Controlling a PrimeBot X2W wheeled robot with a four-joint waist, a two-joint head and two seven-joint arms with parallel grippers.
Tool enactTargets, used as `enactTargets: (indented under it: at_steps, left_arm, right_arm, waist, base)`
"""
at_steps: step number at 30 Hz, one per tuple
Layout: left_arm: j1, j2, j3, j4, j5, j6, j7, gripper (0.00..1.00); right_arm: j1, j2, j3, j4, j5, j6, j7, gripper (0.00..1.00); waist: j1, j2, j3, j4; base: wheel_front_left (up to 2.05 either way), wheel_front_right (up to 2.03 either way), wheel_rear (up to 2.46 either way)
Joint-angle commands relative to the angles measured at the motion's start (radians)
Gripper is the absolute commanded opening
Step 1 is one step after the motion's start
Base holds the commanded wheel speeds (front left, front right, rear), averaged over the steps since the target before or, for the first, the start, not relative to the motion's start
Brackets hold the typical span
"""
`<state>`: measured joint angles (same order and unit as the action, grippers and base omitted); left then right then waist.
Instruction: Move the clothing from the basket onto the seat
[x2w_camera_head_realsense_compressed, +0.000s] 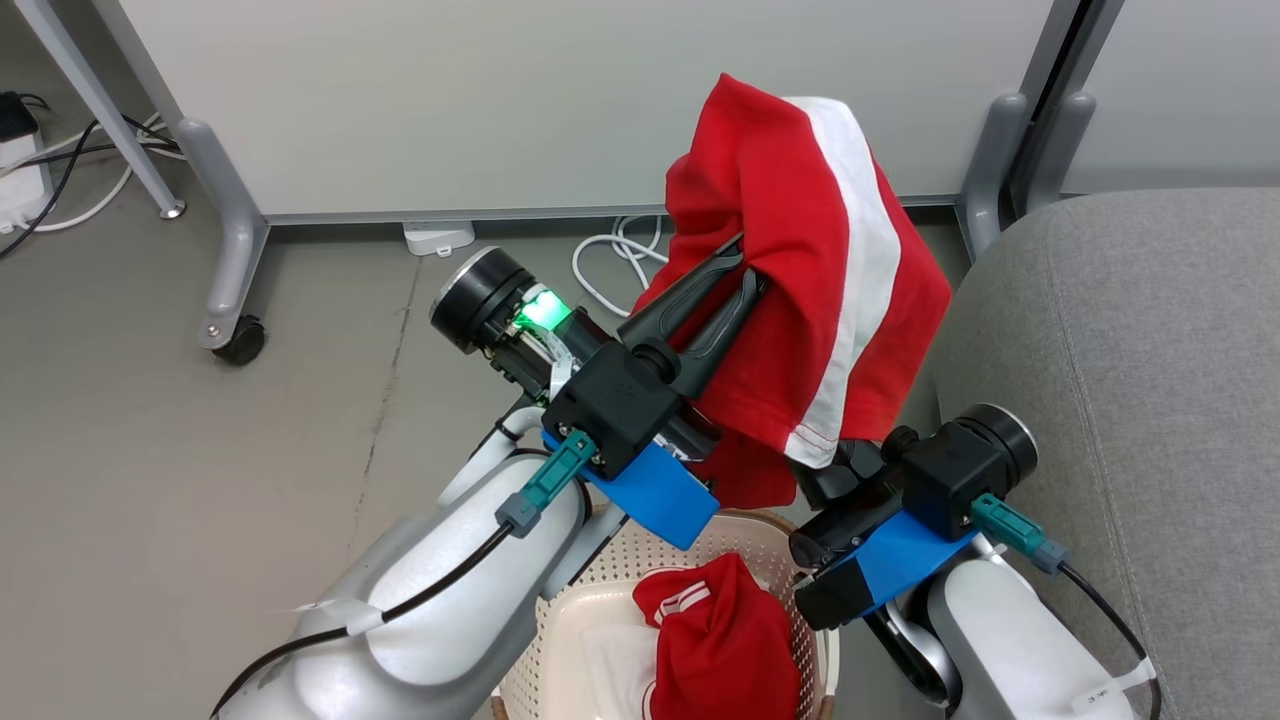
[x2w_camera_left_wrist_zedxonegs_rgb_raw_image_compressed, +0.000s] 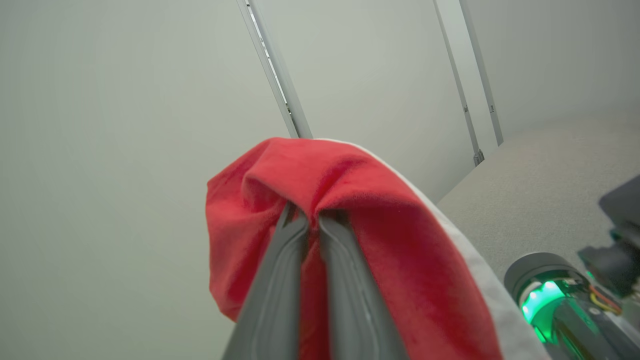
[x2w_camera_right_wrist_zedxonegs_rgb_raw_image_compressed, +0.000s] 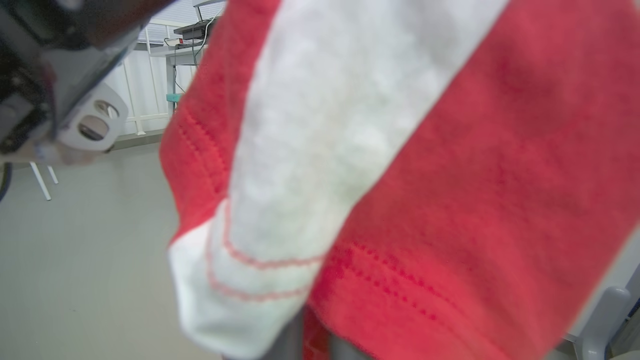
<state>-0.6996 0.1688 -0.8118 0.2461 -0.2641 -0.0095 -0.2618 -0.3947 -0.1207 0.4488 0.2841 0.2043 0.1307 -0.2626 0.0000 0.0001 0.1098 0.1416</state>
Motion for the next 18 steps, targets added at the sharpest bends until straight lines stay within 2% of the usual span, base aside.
enactTargets:
  at_steps: [1,7,8,9,10,18]
  left_arm:
    - [-0.011,0.004,0.006,0.002,-0.003,0.001,-0.005,0.00]
    - [-0.013,0.003,0.005,0.006,-0.007,0.004,-0.005,0.00]
    - [-0.014,0.002,0.006,0.006,-0.007,0.006,-0.005,0.31]
    - [-0.014,0.002,0.007,0.006,-0.006,0.007,-0.005,0.91]
    - [-0.015,0.002,0.008,0.006,-0.005,0.010,-0.005,1.00]
    - [-0.016,0.003,0.009,0.008,0.000,0.017,-0.005,1.00]
  right_arm:
    - [0.011,-0.003,0.001,-0.002,0.003,0.000,-0.003,0.00]
    - [0.009,-0.003,0.001,-0.004,0.004,0.000,-0.003,0.00]
    - [0.009,-0.003,0.001,-0.004,0.004,0.000,-0.003,0.00]
    - [0.008,-0.004,0.001,-0.005,0.004,0.000,-0.003,0.00]
    - [0.008,-0.004,0.001,-0.005,0.004,0.000,-0.003,0.00]
    - [0.011,-0.004,0.003,-0.010,0.004,0.000,-0.003,0.00]
  waist:
    - [0.0000,-0.0001,0.000,0.000]
    - [0.0000,-0.0001,0.004,-0.003]
    - [0.0000,-0.0001,0.004,-0.003]
    - [0.0000,-0.0001,0.004,-0.003]
    - [0.0000,-0.0001,0.005,-0.003]
    - [0.0000,-0.0001,0.007,-0.004]
  base:
    - [0.00,0.00,0.00]
    - [0.00,0.00,0.00]
    - [0.00,0.00,0.00]
    - [0.00,0.00,0.00]
    - [0.00,0.00,0.00]
    - [0.00,0.00,0.00]
